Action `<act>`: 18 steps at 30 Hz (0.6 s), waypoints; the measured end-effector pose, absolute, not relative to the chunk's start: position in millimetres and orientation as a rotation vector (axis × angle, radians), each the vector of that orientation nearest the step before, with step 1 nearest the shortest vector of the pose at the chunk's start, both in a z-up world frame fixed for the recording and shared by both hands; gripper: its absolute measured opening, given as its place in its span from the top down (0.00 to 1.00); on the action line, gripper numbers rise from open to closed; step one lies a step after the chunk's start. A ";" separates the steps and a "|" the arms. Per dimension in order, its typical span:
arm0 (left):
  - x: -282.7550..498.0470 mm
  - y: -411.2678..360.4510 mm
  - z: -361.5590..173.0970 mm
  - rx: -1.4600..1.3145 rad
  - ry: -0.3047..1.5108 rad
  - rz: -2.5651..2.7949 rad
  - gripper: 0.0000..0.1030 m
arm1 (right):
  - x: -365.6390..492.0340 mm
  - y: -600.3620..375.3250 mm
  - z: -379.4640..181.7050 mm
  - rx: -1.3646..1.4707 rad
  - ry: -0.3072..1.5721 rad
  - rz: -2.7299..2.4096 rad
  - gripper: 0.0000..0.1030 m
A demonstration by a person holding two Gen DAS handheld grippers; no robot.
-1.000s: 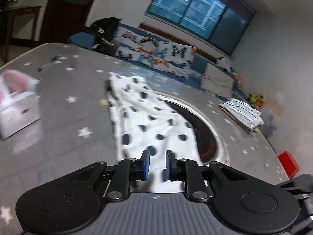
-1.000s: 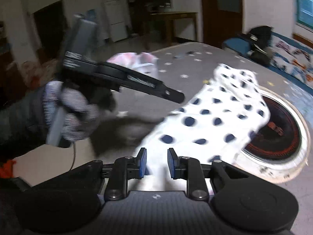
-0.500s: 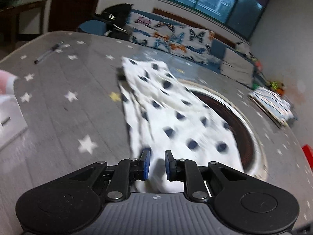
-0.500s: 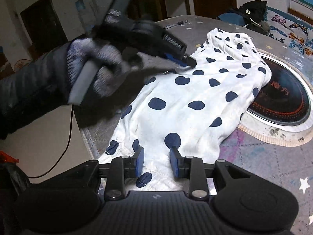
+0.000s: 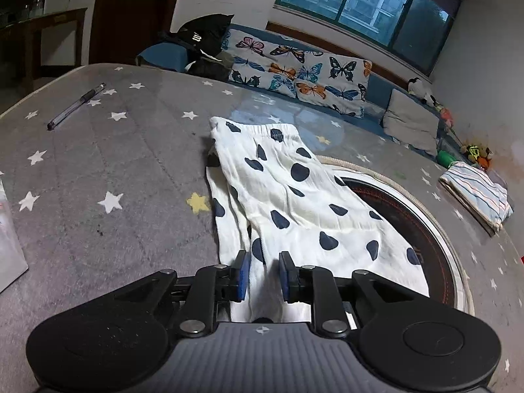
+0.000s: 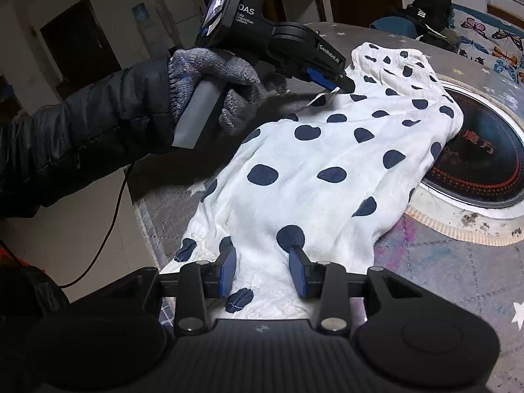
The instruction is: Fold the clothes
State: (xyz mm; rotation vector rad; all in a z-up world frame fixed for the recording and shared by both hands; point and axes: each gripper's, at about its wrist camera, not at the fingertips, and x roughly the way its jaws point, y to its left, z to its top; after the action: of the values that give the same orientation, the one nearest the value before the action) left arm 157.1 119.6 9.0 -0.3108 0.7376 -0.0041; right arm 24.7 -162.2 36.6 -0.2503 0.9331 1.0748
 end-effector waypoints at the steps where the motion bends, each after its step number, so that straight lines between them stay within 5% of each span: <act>1: 157.8 119.5 9.0 -0.303 0.736 -0.011 0.81 | 24.6 -162.1 36.4 -0.250 0.933 1.075 0.64; 3: 157.5 118.1 9.4 -0.289 0.733 -0.017 0.92 | 24.7 -161.9 36.4 -0.248 0.932 1.075 0.64; 18: 151.8 119.9 12.8 -0.218 0.667 0.061 0.95 | 26.6 -166.7 35.6 -0.244 0.928 1.083 0.63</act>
State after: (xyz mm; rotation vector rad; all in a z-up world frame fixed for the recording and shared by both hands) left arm 151.8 119.9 12.8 -0.2179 0.6671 0.0614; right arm 26.6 -166.7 35.6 -0.2445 0.9275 1.0830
